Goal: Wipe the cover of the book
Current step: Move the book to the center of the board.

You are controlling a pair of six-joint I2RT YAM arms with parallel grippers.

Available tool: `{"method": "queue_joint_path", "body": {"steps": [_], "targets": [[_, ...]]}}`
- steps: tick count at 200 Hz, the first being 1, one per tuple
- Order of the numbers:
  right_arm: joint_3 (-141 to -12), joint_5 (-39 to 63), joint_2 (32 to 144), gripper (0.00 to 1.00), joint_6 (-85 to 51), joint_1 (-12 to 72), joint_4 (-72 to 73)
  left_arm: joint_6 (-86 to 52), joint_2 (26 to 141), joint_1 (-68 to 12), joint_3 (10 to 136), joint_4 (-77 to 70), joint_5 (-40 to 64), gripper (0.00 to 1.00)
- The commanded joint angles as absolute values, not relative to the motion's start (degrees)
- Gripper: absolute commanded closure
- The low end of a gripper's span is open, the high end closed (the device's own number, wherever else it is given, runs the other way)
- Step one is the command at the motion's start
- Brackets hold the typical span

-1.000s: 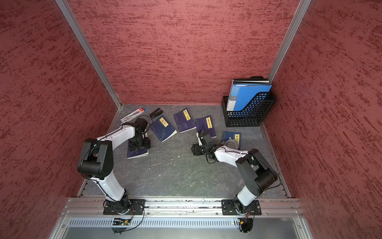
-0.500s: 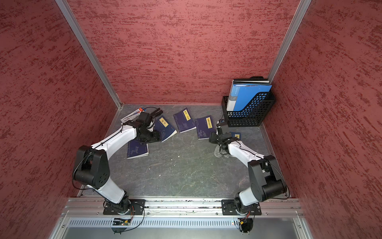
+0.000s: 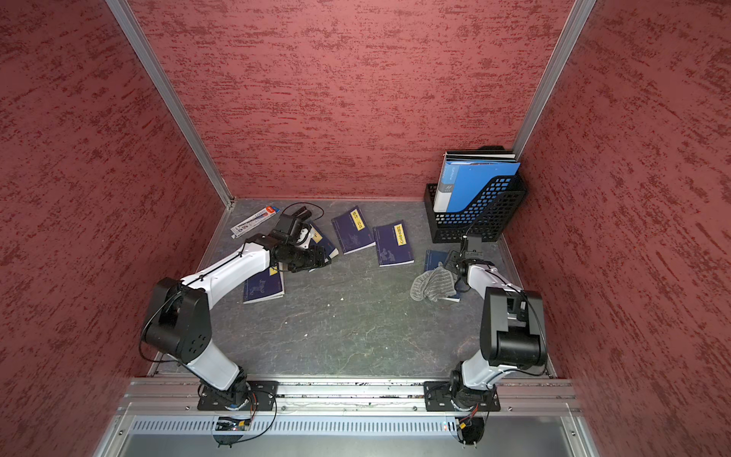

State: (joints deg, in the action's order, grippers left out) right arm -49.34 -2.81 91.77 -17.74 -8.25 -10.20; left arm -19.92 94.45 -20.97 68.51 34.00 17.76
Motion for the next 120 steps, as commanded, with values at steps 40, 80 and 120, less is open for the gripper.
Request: {"method": "queue_joint_path", "body": {"steps": [40,80,120], "targets": [[-54.4,1.3,100.0,0.34,-15.1,-10.2,-13.3,-19.2,92.8,-21.3,67.1,30.8,20.3,0.19],[-54.6,2.3,101.9,0.54,-14.7,-10.0,-15.2,-18.3,93.5,-21.2,68.1,30.6,21.0,0.19],[-52.9,2.5,101.1,0.67,-15.2,-7.5,-17.1,-17.4,94.1,-20.7,69.1,30.6,21.6,0.19]]}}
